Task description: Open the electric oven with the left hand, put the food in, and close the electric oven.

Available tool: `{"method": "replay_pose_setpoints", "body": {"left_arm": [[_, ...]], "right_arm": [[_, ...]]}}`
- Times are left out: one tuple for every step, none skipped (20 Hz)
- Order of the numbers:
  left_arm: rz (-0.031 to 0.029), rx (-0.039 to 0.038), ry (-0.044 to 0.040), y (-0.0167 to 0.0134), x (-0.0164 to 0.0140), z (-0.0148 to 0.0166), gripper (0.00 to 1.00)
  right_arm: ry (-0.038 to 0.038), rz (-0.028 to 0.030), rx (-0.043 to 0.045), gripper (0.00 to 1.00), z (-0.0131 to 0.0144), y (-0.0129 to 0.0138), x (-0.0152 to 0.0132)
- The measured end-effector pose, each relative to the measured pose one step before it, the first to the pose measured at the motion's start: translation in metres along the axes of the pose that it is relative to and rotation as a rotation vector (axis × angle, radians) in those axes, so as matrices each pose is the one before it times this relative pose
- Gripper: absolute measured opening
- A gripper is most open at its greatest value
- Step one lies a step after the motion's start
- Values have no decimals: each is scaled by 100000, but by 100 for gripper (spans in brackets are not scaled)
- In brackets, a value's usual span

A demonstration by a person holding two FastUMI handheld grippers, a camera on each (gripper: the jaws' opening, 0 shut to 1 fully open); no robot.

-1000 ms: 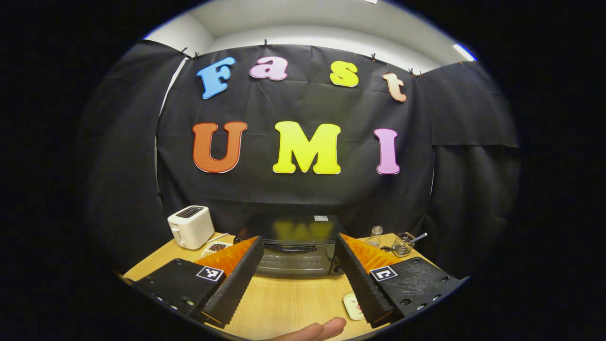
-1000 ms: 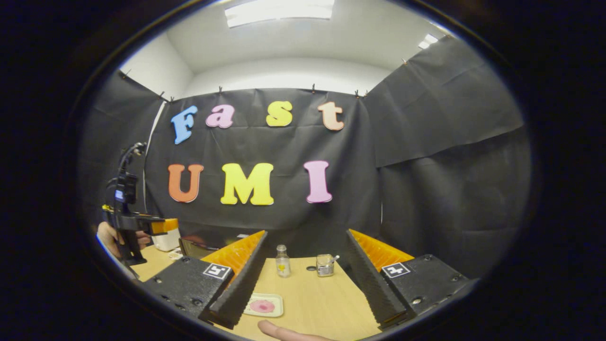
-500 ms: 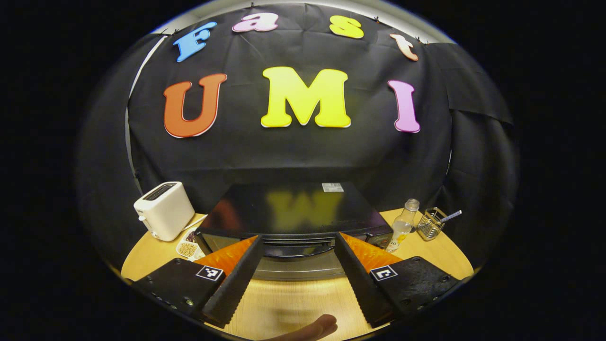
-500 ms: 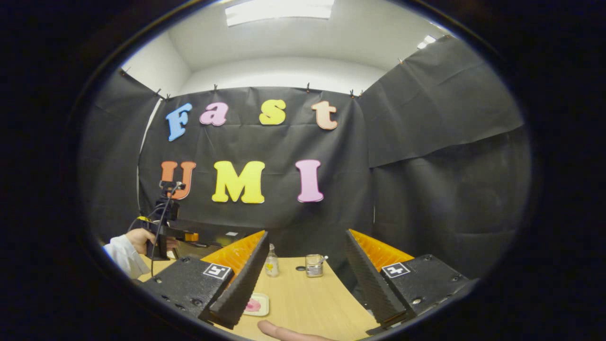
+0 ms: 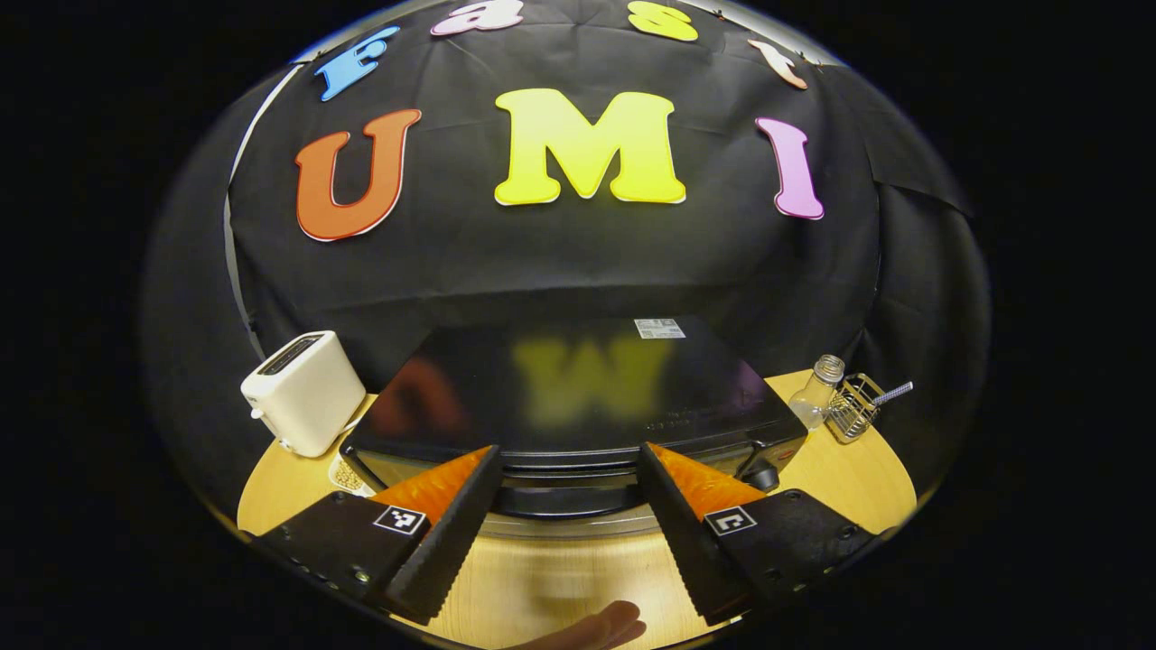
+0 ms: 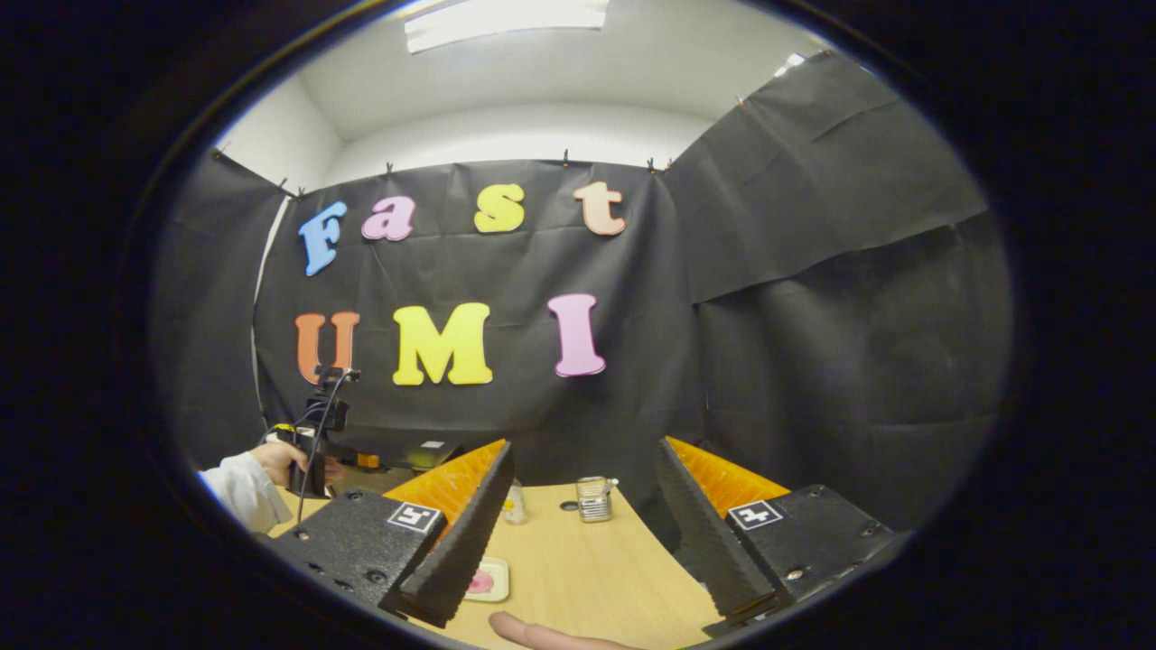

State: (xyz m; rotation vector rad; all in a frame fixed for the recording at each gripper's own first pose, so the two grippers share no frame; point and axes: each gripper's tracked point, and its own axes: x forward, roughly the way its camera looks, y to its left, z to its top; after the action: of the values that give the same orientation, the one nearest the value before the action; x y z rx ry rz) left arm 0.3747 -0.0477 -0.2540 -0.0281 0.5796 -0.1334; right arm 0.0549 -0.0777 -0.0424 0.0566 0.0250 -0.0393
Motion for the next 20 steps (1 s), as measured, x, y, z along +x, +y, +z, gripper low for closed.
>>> {"method": "replay_pose_setpoints", "body": {"left_arm": [[-40,-137,326,-8,-66,-3,96],[9,-156,50,13,-168,-113,96],[49,-97,-71,-78,-433,-103,96],[18,-127,-349,-12,-354,-306,96],[-147,530,-242,-8,-384,-221,96],[-132,524,-517,-31,-260,-279,96],[-11,-60,286,-37,-538,-495,96],[-10,-61,-235,-84,-448,-429,96],[68,-417,-275,-92,-598,-489,96],[-85,545,-643,-23,-628,-501,96],[-148,823,-725,-65,-557,-508,96],[-40,68,-297,22,-428,-658,96],[-72,128,-479,-59,-553,-542,96],[-149,38,310,-46,-450,-729,96],[-122,148,121,-3,-441,-638,96],[-220,-50,738,-135,-479,-740,95],[-306,-11,164,16,-409,-673,95],[-213,-305,119,4,-285,-738,95],[-7,-389,-148,-3,-301,-687,95],[63,-10,91,-52,-312,-730,95]], "right_arm": [[9,227,-48,96,28,87,-138],[-25,375,-136,96,-6,157,-235],[38,306,-46,96,90,161,-180],[80,335,-54,96,-26,16,-173],[-6,281,-79,96,39,151,-189],[-185,113,-136,96,50,67,-142],[77,-111,-588,96,134,-4,-109],[-99,35,-643,96,-111,-137,-281],[-546,100,-125,100,190,-60,-226],[-53,-335,55,96,127,4,-82],[411,-231,50,96,-123,-57,-38],[409,101,212,96,-197,74,-191],[501,346,113,96,-96,196,-89],[535,338,-113,96,-187,208,-34],[430,265,-372,96,-121,109,-58],[260,106,-454,96,-96,111,30],[198,127,-486,96,-35,109,88],[115,21,-303,96,-109,107,54],[128,-109,89,96,-7,9,83],[438,-121,250,96,-188,-54,18]]}}
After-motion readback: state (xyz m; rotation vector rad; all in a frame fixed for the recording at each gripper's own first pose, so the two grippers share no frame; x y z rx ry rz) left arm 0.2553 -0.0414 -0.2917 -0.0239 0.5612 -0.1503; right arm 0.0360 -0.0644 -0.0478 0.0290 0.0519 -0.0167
